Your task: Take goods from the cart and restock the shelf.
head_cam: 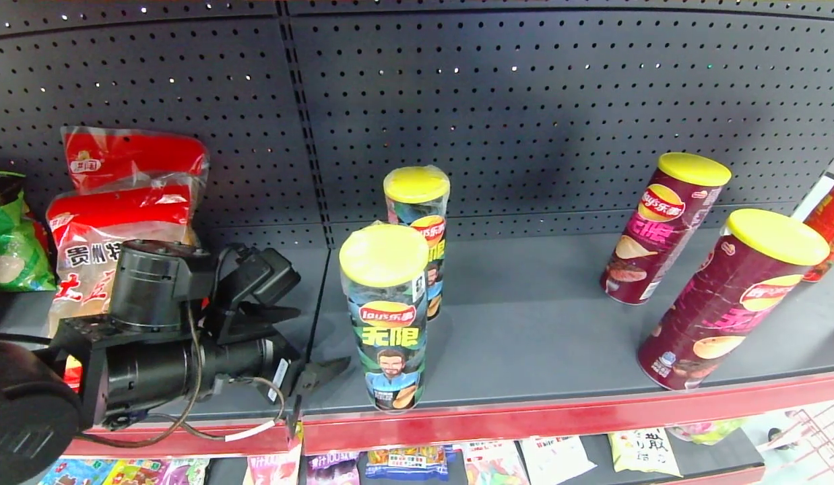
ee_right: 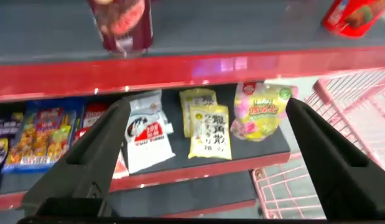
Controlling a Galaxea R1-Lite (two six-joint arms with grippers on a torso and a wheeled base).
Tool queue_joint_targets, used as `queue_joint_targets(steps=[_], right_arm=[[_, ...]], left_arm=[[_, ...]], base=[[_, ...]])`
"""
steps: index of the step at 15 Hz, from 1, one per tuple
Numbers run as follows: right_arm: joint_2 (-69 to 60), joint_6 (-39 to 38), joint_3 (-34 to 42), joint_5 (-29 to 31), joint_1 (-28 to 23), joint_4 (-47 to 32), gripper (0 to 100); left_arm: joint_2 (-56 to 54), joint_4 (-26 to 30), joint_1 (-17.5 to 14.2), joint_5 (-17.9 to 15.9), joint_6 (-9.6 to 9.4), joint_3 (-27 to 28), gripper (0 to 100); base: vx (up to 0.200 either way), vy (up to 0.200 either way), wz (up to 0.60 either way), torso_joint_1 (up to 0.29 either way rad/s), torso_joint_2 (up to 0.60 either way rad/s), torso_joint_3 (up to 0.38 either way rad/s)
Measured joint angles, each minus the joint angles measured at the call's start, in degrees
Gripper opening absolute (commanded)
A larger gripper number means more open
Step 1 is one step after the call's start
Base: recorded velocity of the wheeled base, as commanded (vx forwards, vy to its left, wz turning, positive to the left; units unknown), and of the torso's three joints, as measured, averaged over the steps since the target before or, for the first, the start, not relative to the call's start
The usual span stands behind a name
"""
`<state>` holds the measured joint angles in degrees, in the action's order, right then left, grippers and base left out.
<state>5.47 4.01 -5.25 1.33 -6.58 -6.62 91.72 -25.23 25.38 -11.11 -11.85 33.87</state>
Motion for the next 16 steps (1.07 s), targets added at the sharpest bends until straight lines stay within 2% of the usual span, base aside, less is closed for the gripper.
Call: queue_joint_targets(steps=[8, 16], right_arm=[[-0.2, 0.1, 0.6, 0.6, 0.0, 0.2, 100], [-0.1, 0.0, 0.6, 0.6, 0.0, 0.2, 100]], left_arm=[[4.5, -0.2, 1.9, 0.0, -0.38, 4.0, 100], [6.2, -0.1, 3.7, -0.1, -0.18, 5.0, 100]], base=[[0.000, 0.000, 0.00, 0.000, 0.00, 0.000], [0.000, 0.000, 0.00, 0.000, 0.00, 0.000]])
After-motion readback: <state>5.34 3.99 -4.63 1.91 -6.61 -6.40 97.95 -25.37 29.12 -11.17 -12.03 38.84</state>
